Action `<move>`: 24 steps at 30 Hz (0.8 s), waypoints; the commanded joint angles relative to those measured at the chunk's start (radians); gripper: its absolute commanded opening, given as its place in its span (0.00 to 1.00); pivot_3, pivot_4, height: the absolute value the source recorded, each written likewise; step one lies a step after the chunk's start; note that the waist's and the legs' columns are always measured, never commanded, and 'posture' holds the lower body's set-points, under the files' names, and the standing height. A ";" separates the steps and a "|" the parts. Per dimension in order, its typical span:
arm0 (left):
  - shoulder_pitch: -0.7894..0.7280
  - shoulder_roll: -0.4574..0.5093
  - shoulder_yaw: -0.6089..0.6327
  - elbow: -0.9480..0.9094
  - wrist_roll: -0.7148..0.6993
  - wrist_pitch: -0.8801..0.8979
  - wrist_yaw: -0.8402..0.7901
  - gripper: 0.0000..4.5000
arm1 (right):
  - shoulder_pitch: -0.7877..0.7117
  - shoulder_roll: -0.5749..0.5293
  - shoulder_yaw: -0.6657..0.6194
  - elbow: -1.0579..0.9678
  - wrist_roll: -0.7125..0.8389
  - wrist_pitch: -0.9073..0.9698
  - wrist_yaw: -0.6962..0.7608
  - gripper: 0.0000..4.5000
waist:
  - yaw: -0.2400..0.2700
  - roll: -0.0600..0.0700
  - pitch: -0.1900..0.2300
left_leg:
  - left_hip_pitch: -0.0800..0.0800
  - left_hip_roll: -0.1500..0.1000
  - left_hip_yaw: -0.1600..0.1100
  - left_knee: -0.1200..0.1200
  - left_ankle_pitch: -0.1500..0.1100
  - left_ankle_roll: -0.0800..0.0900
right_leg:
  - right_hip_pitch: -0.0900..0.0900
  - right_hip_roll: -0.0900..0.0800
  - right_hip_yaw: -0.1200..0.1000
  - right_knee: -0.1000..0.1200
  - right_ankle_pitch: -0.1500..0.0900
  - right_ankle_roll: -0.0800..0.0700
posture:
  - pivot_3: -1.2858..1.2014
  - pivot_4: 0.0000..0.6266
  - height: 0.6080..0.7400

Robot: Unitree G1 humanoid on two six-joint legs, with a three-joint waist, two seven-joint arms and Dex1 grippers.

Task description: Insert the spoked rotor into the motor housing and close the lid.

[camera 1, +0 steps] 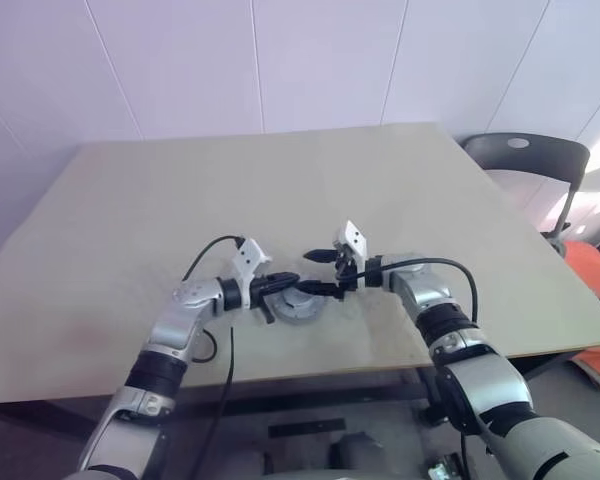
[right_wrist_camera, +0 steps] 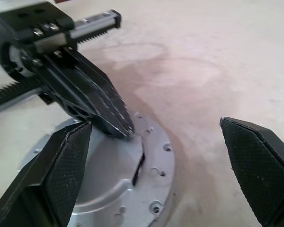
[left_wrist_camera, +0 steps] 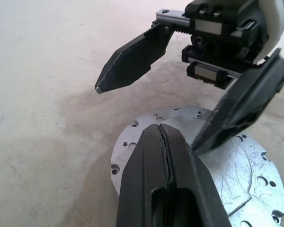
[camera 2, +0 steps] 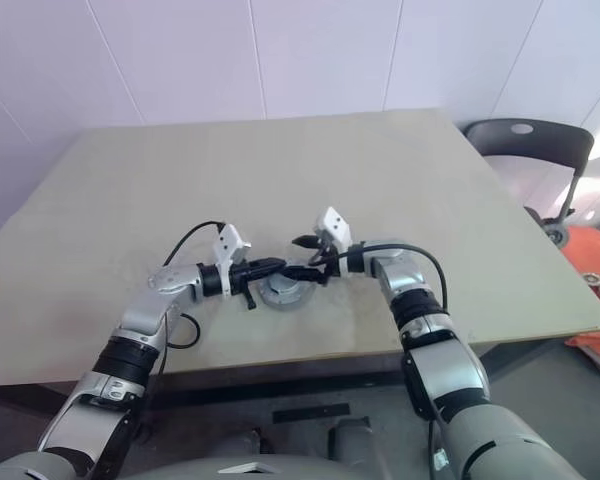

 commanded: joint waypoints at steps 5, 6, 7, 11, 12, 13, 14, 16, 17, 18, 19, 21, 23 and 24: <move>0.106 0.065 -0.063 -0.072 -0.028 0.142 -0.098 0.00 | -0.028 0.011 -0.023 0.008 0.000 -0.030 -0.031 1.00 | -0.004 0.001 0.000 | 0.000 0.000 0.001 -0.002 0.000 0.000 | -0.002 0.000 0.000 0.000 0.000 0.000 | 0.52 0.00 1.00; 0.112 0.071 -0.066 -0.082 -0.031 0.150 -0.097 0.00 | -0.029 0.012 -0.024 0.010 0.000 -0.030 -0.033 1.00 | -0.004 0.001 0.000 | 0.000 0.000 0.001 -0.003 0.000 0.000 | -0.002 0.000 0.000 0.000 0.000 0.000 | 0.52 0.00 1.00; 0.116 0.075 -0.066 -0.086 -0.031 0.152 -0.095 0.00 | -0.030 0.013 -0.026 0.012 0.000 -0.031 -0.033 1.00 | -0.003 0.001 0.000 | 0.000 0.000 0.001 -0.003 0.000 0.000 | -0.002 0.000 0.000 0.000 0.000 0.000 | 0.52 0.00 1.00; 0.119 0.084 -0.059 -0.082 -0.029 0.153 -0.083 0.00 | -0.034 0.017 -0.028 0.021 -0.003 -0.035 -0.042 1.00 | -0.002 0.001 0.000 | -0.001 0.000 0.001 -0.003 0.000 0.000 | -0.003 -0.001 0.000 0.000 0.000 0.000 | 0.52 0.00 1.00; 0.119 0.084 -0.058 -0.082 -0.030 0.153 -0.084 0.00 | -0.035 0.018 -0.029 0.022 -0.004 -0.036 -0.044 1.00 | -0.002 0.001 0.000 | -0.001 -0.001 0.001 -0.003 0.000 0.000 | -0.003 -0.001 0.000 0.000 0.000 0.000 | 0.52 0.00 1.00; 0.120 0.085 -0.057 -0.082 -0.030 0.152 -0.084 0.00 | -0.036 0.019 -0.029 0.025 -0.007 -0.039 -0.049 1.00 | -0.001 0.001 0.000 | -0.001 -0.001 0.001 -0.003 0.000 0.000 | -0.003 -0.001 0.000 0.000 0.000 0.000 | 0.52 0.00 1.00; 0.121 0.085 -0.056 -0.082 -0.030 0.152 -0.082 0.00 | -0.037 0.019 -0.029 0.028 -0.009 -0.041 -0.053 1.00 | -0.002 0.001 0.000 | -0.001 -0.001 0.001 -0.003 0.000 0.000 | -0.003 -0.001 0.000 0.000 0.000 0.000 | 0.52 0.00 1.00; 0.123 0.084 -0.055 -0.081 -0.028 0.152 -0.079 0.00 | -0.038 0.020 -0.029 0.031 -0.011 -0.045 -0.060 1.00 | -0.002 0.001 -0.001 | -0.001 -0.001 0.001 -0.004 0.000 0.000 | -0.003 -0.002 0.000 0.000 0.000 0.000 | 0.52 0.00 1.00; 0.123 0.083 -0.055 -0.080 -0.028 0.152 -0.077 0.00 | -0.039 0.020 -0.029 0.033 -0.012 -0.047 -0.063 1.00 | -0.002 0.001 0.000 | -0.001 -0.001 0.001 -0.004 0.000 0.000 | -0.003 -0.002 0.000 0.000 0.000 0.000 | 0.52 0.00 1.00; 0.122 0.082 -0.055 -0.078 -0.027 0.151 -0.076 0.00 | -0.040 0.021 -0.028 0.036 -0.013 -0.049 -0.067 1.00 | -0.002 0.001 -0.001 | -0.001 -0.001 0.001 -0.004 0.000 0.000 | -0.003 -0.002 0.000 0.000 0.000 0.000 | 0.52 0.00 1.00; 0.122 0.081 -0.055 -0.077 -0.027 0.151 -0.075 0.00 | -0.040 0.022 -0.028 0.037 -0.013 -0.050 -0.069 1.00 | -0.002 0.001 0.000 | -0.001 -0.001 0.001 -0.004 0.000 0.000 | -0.003 -0.002 0.000 0.000 0.000 0.000 | 0.52 0.00 1.00; 0.122 0.080 -0.055 -0.078 -0.027 0.151 -0.073 0.00 | -0.039 0.024 -0.027 0.037 -0.014 -0.052 -0.072 1.00 | -0.002 0.001 -0.001 | -0.001 -0.002 0.001 -0.004 0.000 0.000 | -0.003 -0.002 0.000 0.000 0.000 0.000 | 0.52 0.00 1.00; 0.122 0.080 -0.054 -0.075 -0.027 0.152 -0.075 0.00 | -0.040 0.028 -0.029 0.041 -0.015 -0.056 -0.085 1.00 | -0.002 0.001 -0.001 | -0.001 -0.002 0.001 -0.003 0.000 0.000 | -0.003 -0.002 0.000 0.000 0.000 0.000 | 0.52 0.00 1.00; 0.123 0.080 -0.055 -0.076 -0.029 0.155 -0.075 0.00 | -0.042 0.030 -0.033 0.046 -0.016 -0.059 -0.099 1.00 | -0.002 0.001 -0.001 | -0.001 -0.002 0.001 -0.003 0.000 0.000 | -0.003 -0.002 0.000 0.000 0.000 0.000 | 0.52 0.00 1.00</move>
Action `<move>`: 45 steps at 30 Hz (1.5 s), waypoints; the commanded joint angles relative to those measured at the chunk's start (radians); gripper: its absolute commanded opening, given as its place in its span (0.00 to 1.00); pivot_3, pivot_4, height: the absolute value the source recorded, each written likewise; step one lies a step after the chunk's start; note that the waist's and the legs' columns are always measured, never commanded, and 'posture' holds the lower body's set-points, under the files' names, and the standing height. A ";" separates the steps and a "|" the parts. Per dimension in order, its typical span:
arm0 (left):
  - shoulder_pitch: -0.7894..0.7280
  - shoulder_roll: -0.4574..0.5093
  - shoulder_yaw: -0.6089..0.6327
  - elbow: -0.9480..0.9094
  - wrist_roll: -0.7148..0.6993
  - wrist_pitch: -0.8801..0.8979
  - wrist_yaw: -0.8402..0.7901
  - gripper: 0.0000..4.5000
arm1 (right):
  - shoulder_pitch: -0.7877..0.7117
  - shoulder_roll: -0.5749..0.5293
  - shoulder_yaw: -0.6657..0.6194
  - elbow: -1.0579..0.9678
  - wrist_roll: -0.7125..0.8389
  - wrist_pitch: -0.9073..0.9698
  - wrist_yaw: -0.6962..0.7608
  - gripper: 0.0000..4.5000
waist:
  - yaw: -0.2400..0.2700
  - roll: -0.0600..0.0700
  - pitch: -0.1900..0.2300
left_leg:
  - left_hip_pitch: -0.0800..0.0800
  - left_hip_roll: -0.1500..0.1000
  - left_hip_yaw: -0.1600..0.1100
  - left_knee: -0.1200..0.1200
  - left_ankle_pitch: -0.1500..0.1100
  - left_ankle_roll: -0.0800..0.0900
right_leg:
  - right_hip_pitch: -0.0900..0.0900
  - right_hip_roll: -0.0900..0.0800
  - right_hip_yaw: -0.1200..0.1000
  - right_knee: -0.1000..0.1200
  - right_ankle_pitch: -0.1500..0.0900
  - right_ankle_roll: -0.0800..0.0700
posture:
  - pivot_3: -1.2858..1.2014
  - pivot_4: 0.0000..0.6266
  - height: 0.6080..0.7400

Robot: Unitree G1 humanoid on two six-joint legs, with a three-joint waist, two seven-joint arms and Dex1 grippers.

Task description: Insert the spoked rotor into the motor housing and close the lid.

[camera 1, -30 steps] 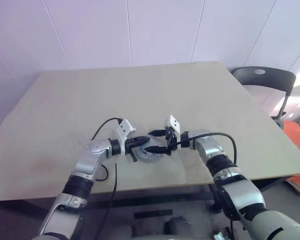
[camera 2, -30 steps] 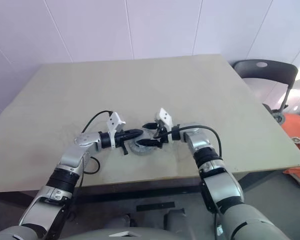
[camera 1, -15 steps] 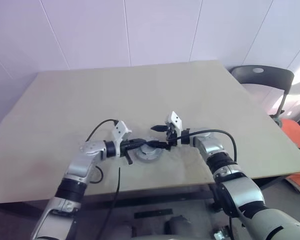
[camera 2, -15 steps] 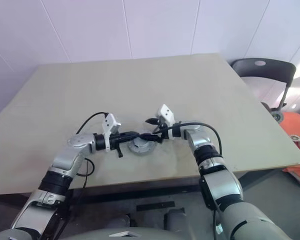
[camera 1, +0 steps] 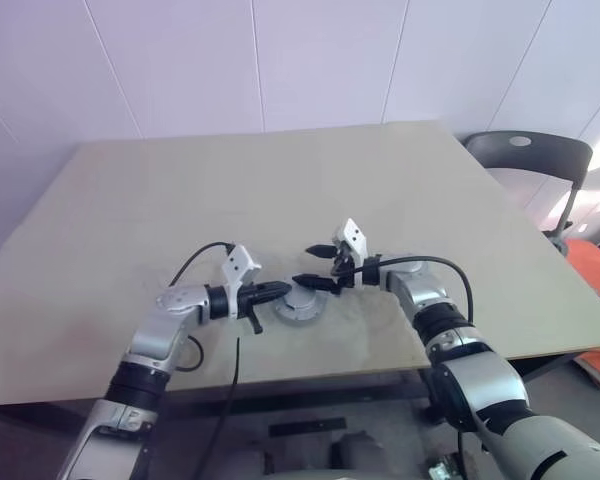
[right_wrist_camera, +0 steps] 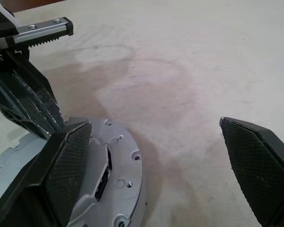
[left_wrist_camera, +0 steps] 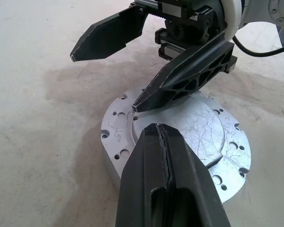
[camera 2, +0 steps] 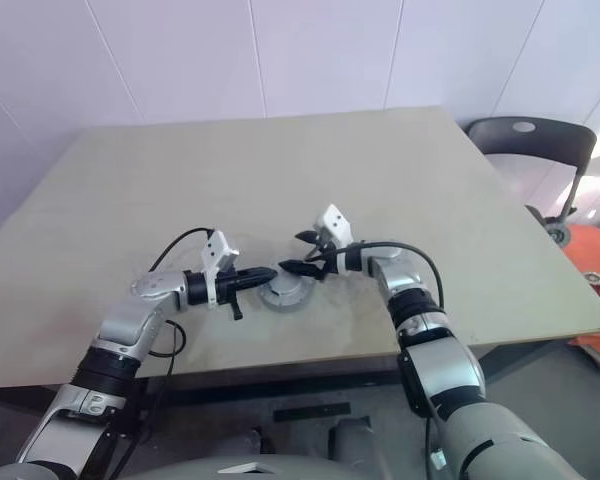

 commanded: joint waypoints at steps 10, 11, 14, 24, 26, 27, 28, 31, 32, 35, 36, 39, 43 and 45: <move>0.077 0.024 -0.075 -0.006 -0.004 0.107 -0.067 0.00 | -0.039 0.017 -0.033 0.027 -0.003 -0.013 -0.064 1.00 | 0.001 0.001 -0.001 | 0.000 -0.001 0.000 0.001 0.000 0.000 | 0.001 -0.001 0.000 0.000 0.000 0.000 | 0.52 0.00 1.00; 0.077 0.025 -0.074 -0.007 -0.005 0.109 -0.068 0.00 | -0.040 0.017 -0.034 0.028 -0.003 -0.014 -0.065 1.00 | 0.001 0.001 -0.001 | 0.001 -0.001 0.000 0.001 0.000 0.000 | 0.002 -0.001 0.000 0.000 0.000 0.000 | 0.52 0.00 1.00; 0.077 0.031 -0.067 0.001 -0.002 0.107 -0.068 0.00 | -0.042 0.017 -0.035 0.031 -0.003 -0.015 -0.068 1.00 | 0.000 0.001 -0.001 | 0.001 -0.001 0.000 0.002 0.000 0.000 | 0.002 -0.001 0.000 0.001 0.000 0.000 | 0.52 0.00 1.00; 0.079 0.033 -0.056 0.041 0.014 0.080 -0.051 0.00 | -0.071 0.009 -0.093 0.032 0.054 0.102 -0.067 1.00 | -0.001 0.002 -0.002 | 0.003 -0.001 0.000 0.005 0.000 0.000 | 0.004 -0.001 0.000 0.004 0.002 0.003 | 0.52 0.00 1.00; 0.081 0.031 -0.055 0.039 0.012 0.081 -0.049 0.00 | -0.076 -0.014 -0.106 0.008 0.088 0.234 -0.009 1.00 | 0.000 0.002 -0.002 | 0.003 -0.001 0.000 0.005 0.000 0.000 | 0.004 -0.001 0.000 0.004 0.002 0.003 | 0.52 0.00 1.00; 0.081 0.031 -0.055 0.038 0.012 0.080 -0.048 0.00 | -0.079 -0.031 -0.111 -0.010 0.114 0.328 0.037 1.00 | 0.001 0.002 -0.002 | 0.003 -0.001 0.000 0.005 0.000 0.000 | 0.005 -0.001 0.000 0.004 0.002 0.003 | 0.52 0.00 1.00; 0.082 0.029 -0.054 0.038 0.012 0.080 -0.046 0.00 | -0.080 -0.055 -0.110 -0.034 0.139 0.433 0.089 1.00 | 0.002 0.002 -0.002 | 0.003 -0.001 0.000 0.005 0.000 0.000 | 0.005 -0.001 0.000 0.004 0.002 0.003 | 0.52 0.00 1.00; 0.085 0.025 -0.054 0.036 0.012 0.078 -0.040 0.00 | -0.070 -0.121 -0.084 -0.103 0.175 0.680 0.179 1.00 | 0.003 0.002 -0.002 | 0.003 -0.001 0.000 0.006 0.000 0.001 | 0.005 -0.001 0.000 0.004 0.002 0.003 | 0.52 0.00 1.00; 0.086 0.024 -0.055 0.036 0.012 0.078 -0.038 0.00 | -0.052 -0.145 -0.059 -0.141 0.170 0.724 0.200 1.00 | 0.003 0.002 -0.002 | 0.003 -0.001 -0.001 0.006 0.000 0.001 | 0.005 -0.001 0.000 0.004 0.002 0.003 | 0.52 0.00 1.00; 0.089 0.021 -0.057 0.035 0.012 0.075 -0.034 0.00 | -0.014 -0.209 -0.006 -0.214 0.144 0.782 0.235 1.00 | 0.003 0.004 -0.007 | 0.003 -0.001 -0.001 0.006 0.000 0.000 | 0.005 -0.001 -0.001 0.004 0.001 0.001 | 0.52 0.00 1.00; 0.089 0.019 -0.058 0.036 0.012 0.075 -0.032 0.00 | -0.012 -0.225 -0.002 -0.217 0.139 0.784 0.237 1.00 | 0.002 0.005 -0.007 | 0.003 -0.001 -0.001 0.006 0.000 0.000 | 0.005 -0.001 -0.001 0.004 0.001 0.001 | 0.52 0.00 1.00; 0.086 0.014 -0.059 0.042 0.013 0.071 -0.028 0.00 | -0.009 -0.248 0.001 -0.217 0.137 0.793 0.235 1.00 | 0.002 0.006 -0.008 | 0.004 -0.002 -0.001 0.006 0.000 0.001 | 0.005 0.000 -0.001 0.004 0.001 0.001 | 0.52 0.00 1.00; 0.082 0.007 -0.059 0.047 0.012 0.067 -0.023 0.00 | 0.024 -0.256 0.033 -0.258 0.134 0.821 0.241 1.00 | 0.003 0.006 -0.008 | 0.004 -0.002 -0.001 0.007 0.000 0.001 | 0.006 0.001 -0.001 0.004 0.001 0.003 | 0.52 0.00 1.00; 0.082 0.005 -0.057 0.046 0.011 0.067 -0.022 0.00 | 0.038 -0.254 0.047 -0.276 0.136 0.836 0.236 1.00 | 0.005 0.006 -0.008 | 0.004 -0.002 -0.001 0.008 0.000 0.001 | 0.007 0.002 -0.001 0.004 0.002 0.003 | 0.52 0.00 1.00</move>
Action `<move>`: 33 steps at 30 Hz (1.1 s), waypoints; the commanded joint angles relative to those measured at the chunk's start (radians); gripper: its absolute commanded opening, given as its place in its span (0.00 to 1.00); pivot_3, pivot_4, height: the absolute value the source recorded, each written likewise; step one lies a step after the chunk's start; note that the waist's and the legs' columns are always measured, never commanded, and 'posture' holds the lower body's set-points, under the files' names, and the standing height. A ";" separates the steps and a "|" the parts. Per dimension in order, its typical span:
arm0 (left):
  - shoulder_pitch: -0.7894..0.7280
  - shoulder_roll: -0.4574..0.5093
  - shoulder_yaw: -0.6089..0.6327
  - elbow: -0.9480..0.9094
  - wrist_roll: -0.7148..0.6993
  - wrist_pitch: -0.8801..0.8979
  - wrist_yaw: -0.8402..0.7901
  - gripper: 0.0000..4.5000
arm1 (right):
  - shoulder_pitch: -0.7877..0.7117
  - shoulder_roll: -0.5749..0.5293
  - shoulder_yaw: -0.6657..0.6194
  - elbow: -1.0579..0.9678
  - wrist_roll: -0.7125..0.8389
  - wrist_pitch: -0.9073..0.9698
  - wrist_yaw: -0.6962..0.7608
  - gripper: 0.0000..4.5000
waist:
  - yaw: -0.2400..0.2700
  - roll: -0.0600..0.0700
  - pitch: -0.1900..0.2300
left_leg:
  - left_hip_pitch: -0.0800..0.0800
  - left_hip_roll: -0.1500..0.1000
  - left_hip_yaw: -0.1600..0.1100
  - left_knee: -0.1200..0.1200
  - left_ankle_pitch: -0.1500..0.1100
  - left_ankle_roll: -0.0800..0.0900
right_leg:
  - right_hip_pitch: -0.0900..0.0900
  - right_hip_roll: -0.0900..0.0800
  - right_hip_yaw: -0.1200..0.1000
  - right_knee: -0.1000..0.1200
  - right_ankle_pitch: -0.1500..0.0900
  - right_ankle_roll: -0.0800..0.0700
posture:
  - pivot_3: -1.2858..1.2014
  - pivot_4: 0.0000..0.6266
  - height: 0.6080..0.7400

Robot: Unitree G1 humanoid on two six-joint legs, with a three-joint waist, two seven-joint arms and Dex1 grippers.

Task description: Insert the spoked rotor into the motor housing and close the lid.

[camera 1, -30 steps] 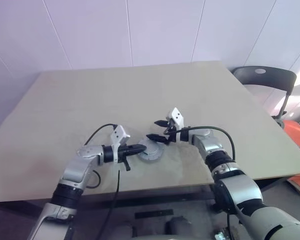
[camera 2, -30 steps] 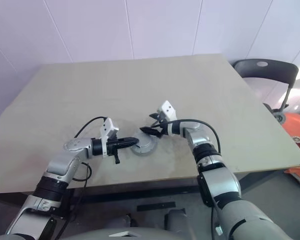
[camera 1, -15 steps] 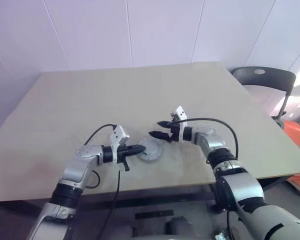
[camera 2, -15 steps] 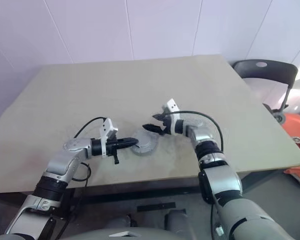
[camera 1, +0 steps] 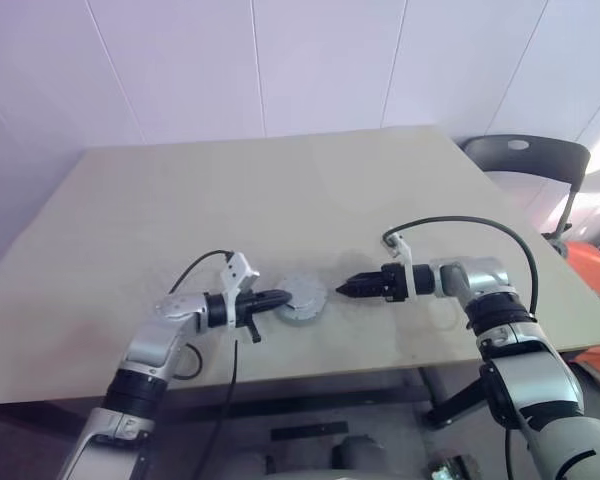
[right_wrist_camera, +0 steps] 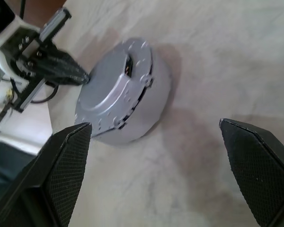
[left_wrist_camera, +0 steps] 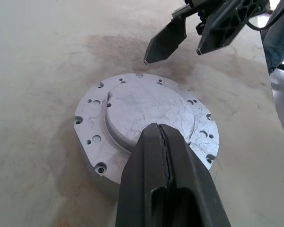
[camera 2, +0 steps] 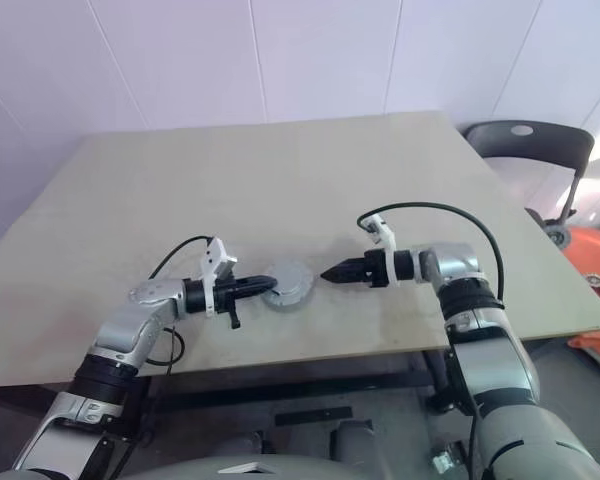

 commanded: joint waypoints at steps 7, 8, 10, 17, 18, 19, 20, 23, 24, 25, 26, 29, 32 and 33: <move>0.059 0.017 -0.045 0.052 0.031 0.043 -0.003 0.00 | 0.021 -0.001 0.038 -0.090 0.023 0.098 0.005 1.00 | 0.001 -0.001 0.000 | 0.000 0.000 -0.001 0.007 -0.001 0.002 | 0.002 0.004 -0.001 0.004 0.000 0.001 | 0.52 0.00 1.00; 0.063 0.020 -0.041 0.049 0.029 0.044 -0.003 0.00 | 0.022 0.001 0.040 -0.087 0.021 0.097 0.003 1.00 | 0.001 -0.001 0.000 | 0.000 0.000 -0.001 0.010 -0.002 0.003 | 0.002 0.004 -0.001 0.006 -0.001 0.002 | 0.52 0.00 1.00; 0.072 0.026 -0.033 0.044 0.026 0.044 0.000 0.00 | 0.022 0.003 0.046 -0.079 0.013 0.088 -0.002 1.00 | 0.001 -0.001 0.000 | 0.001 0.000 -0.001 0.014 -0.002 0.004 | 0.004 0.004 -0.001 0.008 -0.002 0.003 | 0.52 0.00 1.00; 0.091 0.041 -0.015 0.034 0.020 0.041 0.009 0.00 | 0.004 0.034 0.026 -0.050 0.039 0.151 -0.027 1.00 | 0.001 -0.003 0.000 | 0.003 0.000 -0.001 0.019 -0.002 0.004 | 0.008 0.006 -0.001 0.009 -0.003 0.000 | 0.52 0.00 1.00; 0.093 0.042 -0.013 0.032 0.019 0.041 0.010 0.00 | -0.002 0.043 0.015 -0.041 0.046 0.171 -0.036 1.00 | 0.000 -0.003 0.000 | 0.003 0.000 -0.001 0.019 -0.002 0.004 | 0.008 0.006 -0.001 0.009 -0.003 0.000 | 0.52 0.00 1.00; 0.095 0.043 -0.012 0.031 0.020 0.041 0.013 0.00 | -0.005 0.049 0.009 -0.036 0.050 0.181 -0.042 1.00 | -0.001 -0.004 0.000 | 0.004 0.000 -0.001 0.019 -0.002 0.004 | 0.009 0.006 -0.001 0.009 -0.003 0.000 | 0.52 0.00 1.00; 0.097 0.044 -0.010 0.033 0.022 0.039 0.017 0.00 | -0.003 0.053 0.009 -0.039 0.051 0.182 -0.046 1.00 | -0.001 -0.004 0.000 | 0.005 0.000 -0.001 0.019 -0.002 0.004 | 0.009 0.006 0.000 0.009 -0.003 0.000 | 0.52 0.00 1.00; 0.101 0.049 -0.004 0.036 0.022 0.034 0.016 0.00 | 0.005 0.062 0.013 -0.057 0.052 0.180 -0.059 1.00 | -0.002 -0.004 0.000 | 0.005 0.000 -0.001 0.019 -0.002 0.004 | 0.010 0.006 0.000 0.009 -0.003 0.001 | 0.52 0.00 1.00; 0.103 0.052 -0.002 0.036 0.022 0.034 0.016 0.00 | 0.008 0.066 0.013 -0.060 0.052 0.177 -0.065 1.00 | -0.003 -0.004 0.000 | 0.005 0.000 -0.001 0.019 -0.002 0.004 | 0.010 0.006 0.000 0.009 -0.003 0.001 | 0.52 0.00 1.00; 0.104 0.053 -0.001 0.036 0.022 0.033 0.016 0.00 | 0.009 0.069 0.013 -0.062 0.052 0.174 -0.070 1.00 | -0.003 -0.004 0.000 | 0.005 0.000 -0.001 0.019 -0.002 0.004 | 0.010 0.006 0.000 0.009 -0.003 0.001 | 0.52 0.00 1.00; 0.105 0.054 0.000 0.036 0.022 0.033 0.017 0.00 | 0.011 0.072 0.014 -0.059 0.049 0.167 -0.078 1.00 | -0.003 -0.004 0.000 | 0.006 0.001 -0.001 0.019 -0.002 0.004 | 0.010 0.007 0.000 0.009 -0.003 0.001 | 0.52 0.00 1.00; 0.106 0.058 0.004 0.036 0.021 0.032 0.016 0.00 | 0.021 0.086 0.017 -0.056 0.042 0.152 -0.108 1.00 | -0.004 -0.005 0.000 | 0.008 0.002 -0.001 0.019 -0.002 0.004 | 0.012 0.009 0.001 0.009 -0.003 0.001 | 0.52 0.00 1.00; 0.106 0.059 0.005 0.036 0.020 0.033 0.015 0.00 | 0.034 0.114 -0.005 -0.058 0.055 0.161 -0.153 1.00 | -0.005 -0.007 0.000 | 0.015 0.003 -0.001 0.017 -0.002 0.003 | 0.017 0.011 0.002 0.009 -0.004 0.001 | 0.52 0.00 1.00; 0.106 0.060 0.005 0.037 0.020 0.032 0.015 0.00 | 0.035 0.122 -0.014 -0.058 0.060 0.166 -0.166 1.00 | -0.005 -0.007 0.000 | 0.016 0.004 -0.001 0.017 -0.002 0.003 | 0.018 0.012 0.002 0.009 -0.005 0.002 | 0.52 0.00 1.00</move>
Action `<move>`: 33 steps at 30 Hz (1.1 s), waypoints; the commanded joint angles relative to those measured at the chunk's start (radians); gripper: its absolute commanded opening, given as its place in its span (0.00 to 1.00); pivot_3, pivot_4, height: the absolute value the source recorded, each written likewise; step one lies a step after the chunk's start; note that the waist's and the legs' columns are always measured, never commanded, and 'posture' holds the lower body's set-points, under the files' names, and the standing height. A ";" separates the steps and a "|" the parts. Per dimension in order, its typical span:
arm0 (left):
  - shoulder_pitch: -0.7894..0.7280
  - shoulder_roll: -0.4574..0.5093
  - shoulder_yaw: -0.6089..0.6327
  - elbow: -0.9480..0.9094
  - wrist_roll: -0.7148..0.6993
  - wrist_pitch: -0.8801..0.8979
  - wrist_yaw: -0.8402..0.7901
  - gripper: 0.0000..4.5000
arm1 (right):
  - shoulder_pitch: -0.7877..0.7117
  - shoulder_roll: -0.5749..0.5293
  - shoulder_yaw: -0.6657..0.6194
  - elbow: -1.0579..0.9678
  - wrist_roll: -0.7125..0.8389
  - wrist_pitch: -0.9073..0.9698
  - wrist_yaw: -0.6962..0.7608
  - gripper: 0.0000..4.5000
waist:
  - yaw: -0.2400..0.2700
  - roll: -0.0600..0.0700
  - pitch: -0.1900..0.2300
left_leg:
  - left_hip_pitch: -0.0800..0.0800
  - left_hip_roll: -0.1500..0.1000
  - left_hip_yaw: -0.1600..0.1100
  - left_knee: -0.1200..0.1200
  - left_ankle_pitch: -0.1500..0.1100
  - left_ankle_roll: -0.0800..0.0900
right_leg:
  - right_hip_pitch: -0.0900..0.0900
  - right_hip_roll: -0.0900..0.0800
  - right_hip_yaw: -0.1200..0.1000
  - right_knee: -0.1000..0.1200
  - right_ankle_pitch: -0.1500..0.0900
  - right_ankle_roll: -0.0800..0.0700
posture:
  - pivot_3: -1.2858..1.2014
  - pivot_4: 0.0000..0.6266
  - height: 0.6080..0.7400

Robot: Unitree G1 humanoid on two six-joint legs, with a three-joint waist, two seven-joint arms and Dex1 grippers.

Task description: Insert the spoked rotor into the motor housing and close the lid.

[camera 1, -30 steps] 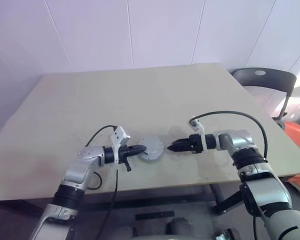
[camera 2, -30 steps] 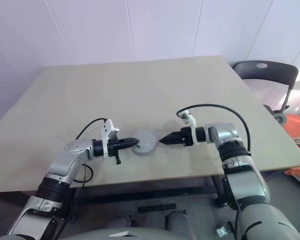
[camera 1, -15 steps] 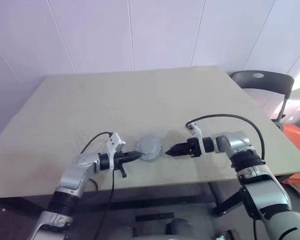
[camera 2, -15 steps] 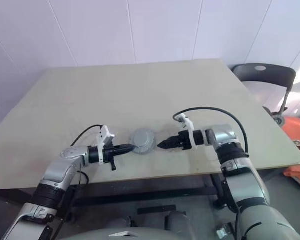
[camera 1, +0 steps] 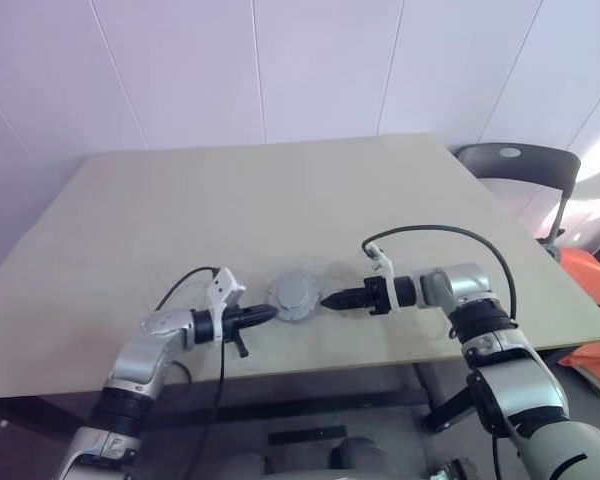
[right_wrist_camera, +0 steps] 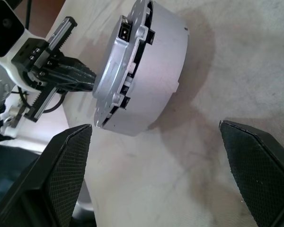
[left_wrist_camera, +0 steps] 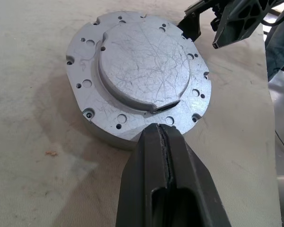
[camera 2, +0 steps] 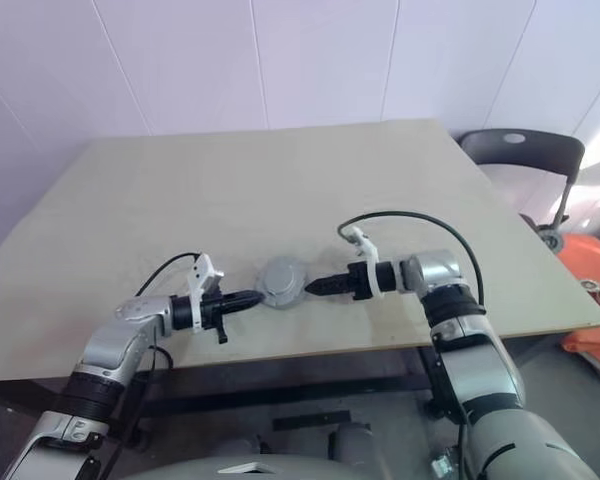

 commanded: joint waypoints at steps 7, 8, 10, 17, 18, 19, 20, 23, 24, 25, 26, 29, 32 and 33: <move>0.006 0.012 -0.032 0.053 0.035 0.028 0.014 0.00 | 0.020 0.100 -0.050 -0.005 0.031 0.008 -0.119 1.00 | -0.002 0.000 0.000 | 0.001 0.001 -0.001 0.000 0.000 0.000 | 0.000 0.004 0.004 0.000 0.001 -0.001 | 0.52 0.00 1.00; 0.005 0.013 -0.033 0.055 0.035 0.028 0.013 0.00 | 0.024 0.112 -0.053 -0.008 0.033 0.005 -0.130 1.00 | -0.002 -0.001 -0.001 | 0.001 0.001 -0.001 0.000 0.000 0.000 | 0.000 0.004 0.004 0.000 0.001 -0.001 | 0.52 0.00 1.00; 0.002 0.012 -0.035 0.058 0.037 0.027 0.012 0.00 | 0.025 0.137 -0.066 -0.002 0.040 0.000 -0.149 1.00 | -0.002 -0.001 -0.001 | 0.001 0.002 -0.001 0.000 0.000 0.000 | -0.001 0.004 0.004 0.000 0.001 -0.001 | 0.52 0.00 1.00; -0.005 0.016 -0.034 0.059 0.034 0.031 0.005 0.00 | -0.003 0.206 -0.128 0.055 0.065 0.013 -0.215 1.00 | -0.003 -0.001 -0.002 | 0.001 0.002 -0.001 0.000 0.000 0.000 | -0.001 0.004 0.006 0.000 0.001 -0.001 | 0.52 0.00 1.00; -0.004 0.017 -0.033 0.058 0.034 0.031 0.004 0.00 | -0.003 0.210 -0.128 0.057 0.063 0.012 -0.220 1.00 | -0.003 -0.001 -0.002 | 0.001 0.002 -0.001 0.000 0.000 0.000 | -0.001 0.004 0.006 0.000 0.001 -0.002 | 0.52 0.00 1.00; -0.004 0.018 -0.033 0.059 0.035 0.031 0.004 0.00 | -0.003 0.213 -0.127 0.060 0.062 0.011 -0.222 1.00 | -0.003 -0.001 -0.002 | 0.001 0.002 -0.001 0.000 0.000 0.000 | -0.001 0.004 0.006 0.000 0.001 -0.002 | 0.52 0.00 1.00; -0.004 0.020 -0.032 0.058 0.035 0.031 0.003 0.00 | -0.002 0.216 -0.127 0.062 0.062 0.009 -0.225 1.00 | -0.003 -0.001 -0.002 | 0.001 0.002 -0.001 0.000 0.000 0.000 | -0.002 0.003 0.006 0.000 0.001 -0.002 | 0.52 0.00 1.00; -0.001 0.025 -0.030 0.055 0.036 0.032 0.002 0.00 | -0.015 0.230 -0.136 0.095 0.053 -0.013 -0.252 0.96 | -0.004 -0.001 -0.002 | 0.001 0.002 -0.001 -0.001 0.000 0.000 | -0.002 0.003 0.006 0.000 0.001 -0.002 | 0.52 0.00 1.00; 0.000 0.027 -0.030 0.054 0.035 0.033 0.002 0.00 | -0.023 0.236 -0.147 0.115 0.049 -0.027 -0.272 0.91 | -0.005 -0.001 -0.002 | 0.001 0.002 -0.001 -0.001 0.000 0.000 | -0.002 0.003 0.006 0.000 0.001 -0.002 | 0.52 0.00 1.00; 0.002 0.028 -0.030 0.051 0.034 0.034 0.001 0.00 | -0.030 0.240 -0.157 0.131 0.049 -0.035 -0.286 0.87 | -0.006 -0.001 -0.002 | 0.001 0.003 -0.001 -0.001 0.000 0.000 | -0.002 0.003 0.006 0.000 0.001 -0.002 | 0.52 0.00 1.00; 0.002 0.028 -0.030 0.049 0.033 0.036 0.002 0.00 | -0.034 0.242 -0.161 0.141 0.049 -0.040 -0.290 0.79 | -0.006 -0.001 -0.002 | 0.001 0.003 -0.001 -0.001 0.000 0.000 | -0.002 0.003 0.006 0.000 0.001 -0.002 | 0.52 0.00 1.00; 0.003 0.029 -0.029 0.048 0.032 0.037 0.004 0.00 | -0.040 0.245 -0.159 0.164 0.041 -0.053 -0.304 0.58 | -0.010 0.001 -0.002 | 0.000 0.003 -0.001 -0.002 0.000 0.000 | -0.004 0.003 0.006 0.000 0.001 -0.002 | 0.52 0.00 1.00; 0.005 0.029 -0.029 0.046 0.032 0.038 0.005 0.00 | -0.040 0.249 -0.162 0.181 0.036 -0.070 -0.325 0.54 | -0.011 0.001 -0.002 | 0.000 0.003 -0.001 -0.003 0.000 0.000 | -0.004 0.003 0.006 0.000 0.002 -0.003 | 0.52 0.00 1.00; 0.005 0.029 -0.029 0.046 0.031 0.038 0.005 0.00 | -0.041 0.250 -0.165 0.185 0.037 -0.074 -0.328 0.54 | -0.012 0.001 -0.002 | 0.000 0.003 -0.001 -0.003 0.000 0.000 | -0.004 0.003 0.006 0.000 0.002 -0.003 | 0.52 0.00 1.00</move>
